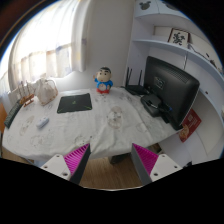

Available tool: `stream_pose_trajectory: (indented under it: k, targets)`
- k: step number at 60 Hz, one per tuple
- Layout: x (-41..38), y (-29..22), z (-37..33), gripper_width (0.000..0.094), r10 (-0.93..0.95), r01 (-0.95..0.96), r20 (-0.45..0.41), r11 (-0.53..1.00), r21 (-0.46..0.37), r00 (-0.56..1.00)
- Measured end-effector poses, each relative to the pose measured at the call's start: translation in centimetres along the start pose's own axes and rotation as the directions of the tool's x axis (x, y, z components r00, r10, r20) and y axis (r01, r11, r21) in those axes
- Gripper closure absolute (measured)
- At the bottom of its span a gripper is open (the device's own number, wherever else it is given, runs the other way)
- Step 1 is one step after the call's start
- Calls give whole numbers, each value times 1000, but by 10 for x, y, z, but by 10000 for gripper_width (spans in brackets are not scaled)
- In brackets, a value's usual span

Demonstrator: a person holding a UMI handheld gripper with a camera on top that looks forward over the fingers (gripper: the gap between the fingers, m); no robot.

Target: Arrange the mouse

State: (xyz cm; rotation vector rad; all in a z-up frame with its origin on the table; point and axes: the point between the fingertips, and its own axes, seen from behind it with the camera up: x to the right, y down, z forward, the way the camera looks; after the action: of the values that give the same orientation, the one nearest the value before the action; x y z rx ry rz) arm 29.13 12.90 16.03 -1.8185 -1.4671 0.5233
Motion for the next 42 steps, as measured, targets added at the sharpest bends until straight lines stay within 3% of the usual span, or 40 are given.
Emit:
stream_pose_trajectory:
  k: [12, 42]
  targets:
    - [-48, -3, 6, 80, -41, 40, 53, 999, 15, 998]
    - [-276, 4, -17, 83, -127, 118, 222, 992, 52, 967]
